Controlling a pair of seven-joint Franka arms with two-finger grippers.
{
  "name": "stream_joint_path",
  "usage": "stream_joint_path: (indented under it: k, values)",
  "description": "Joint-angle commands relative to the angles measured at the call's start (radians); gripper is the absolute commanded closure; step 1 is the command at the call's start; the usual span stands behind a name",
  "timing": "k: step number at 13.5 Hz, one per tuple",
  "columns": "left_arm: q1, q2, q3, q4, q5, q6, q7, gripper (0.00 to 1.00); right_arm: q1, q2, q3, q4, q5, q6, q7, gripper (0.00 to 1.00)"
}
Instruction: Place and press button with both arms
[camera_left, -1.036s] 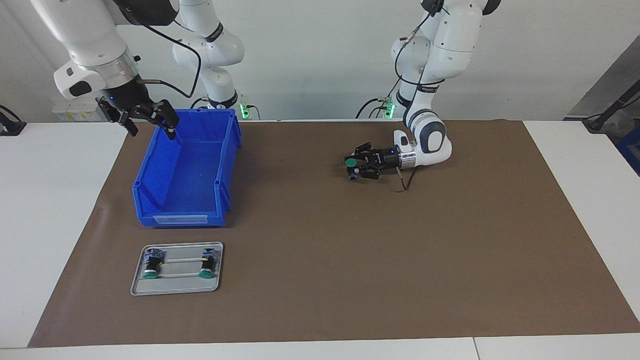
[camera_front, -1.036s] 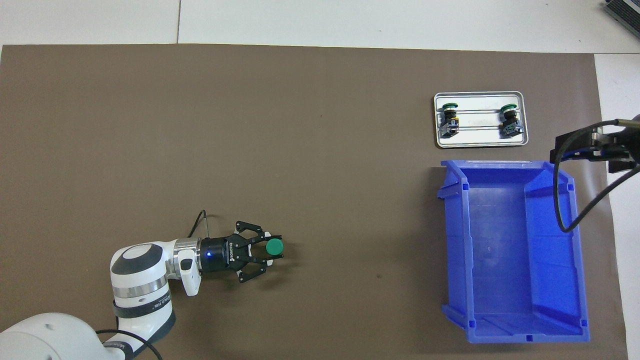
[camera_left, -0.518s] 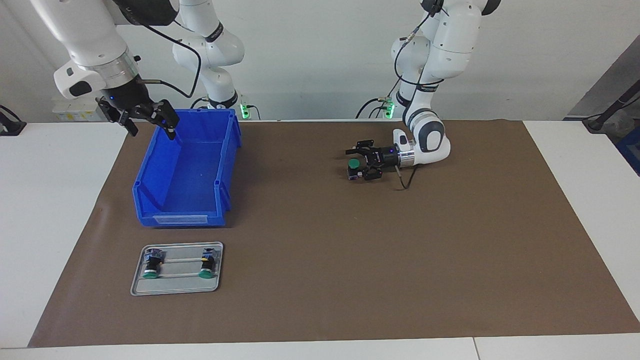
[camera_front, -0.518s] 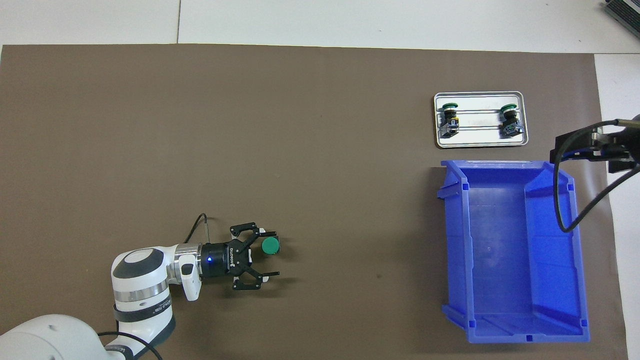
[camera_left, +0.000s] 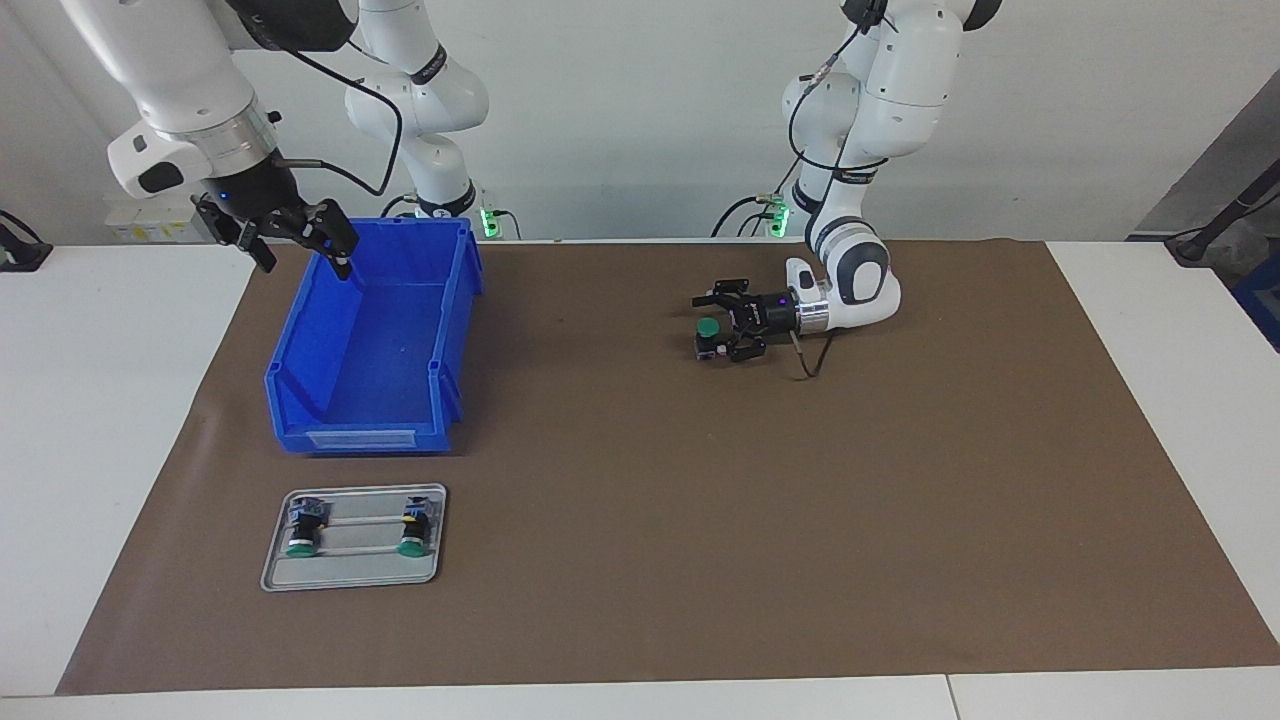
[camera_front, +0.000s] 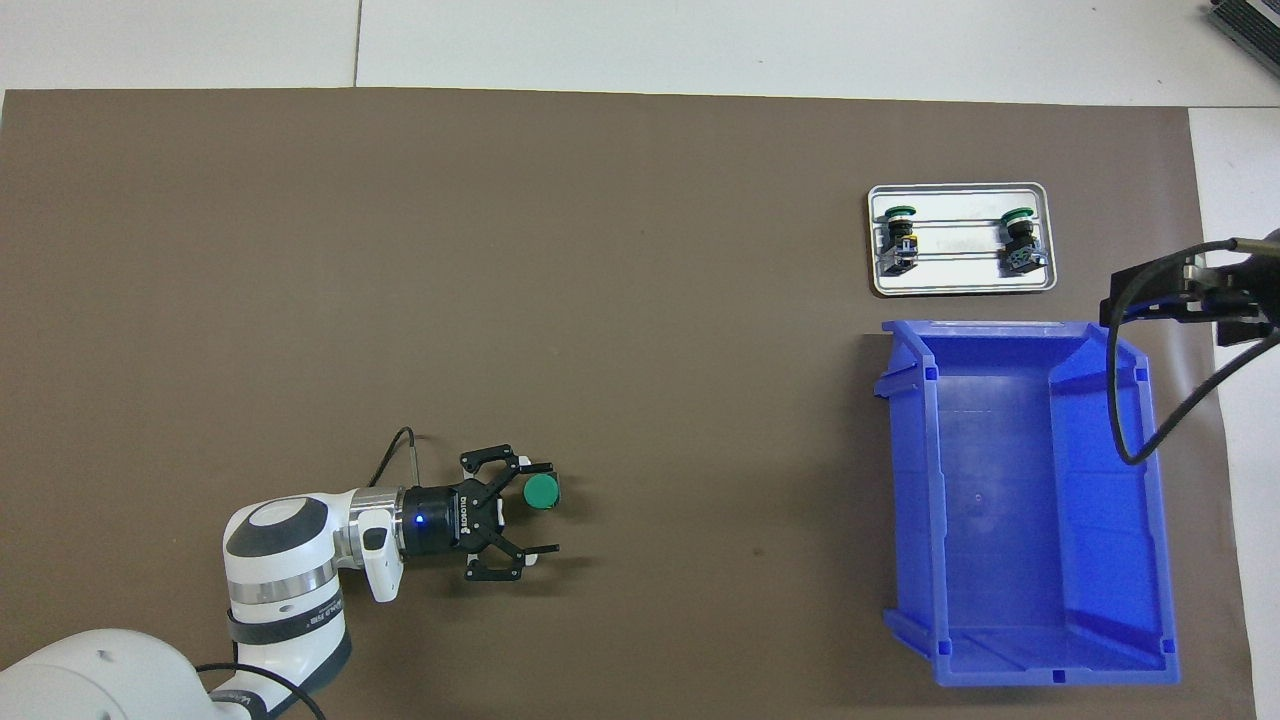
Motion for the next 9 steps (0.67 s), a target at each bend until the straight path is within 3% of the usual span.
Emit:
stream_joint_path:
  k: [1, 5, 9]
  values:
    - [0.000, -0.015, 0.010, -0.014, -0.001, -0.080, -0.017, 0.01, -0.012, -0.010, 0.009, -0.012, 0.017, 0.003, -0.021, 0.00]
    - [0.023, -0.020, 0.012, 0.008, -0.001, -0.189, -0.086, 0.01, -0.012, -0.010, 0.009, -0.012, 0.017, 0.003, -0.021, 0.00]
    - [0.036, -0.022, 0.012, 0.135, -0.001, -0.230, -0.300, 0.01, -0.012, -0.010, 0.009, -0.013, 0.017, 0.004, -0.021, 0.00]
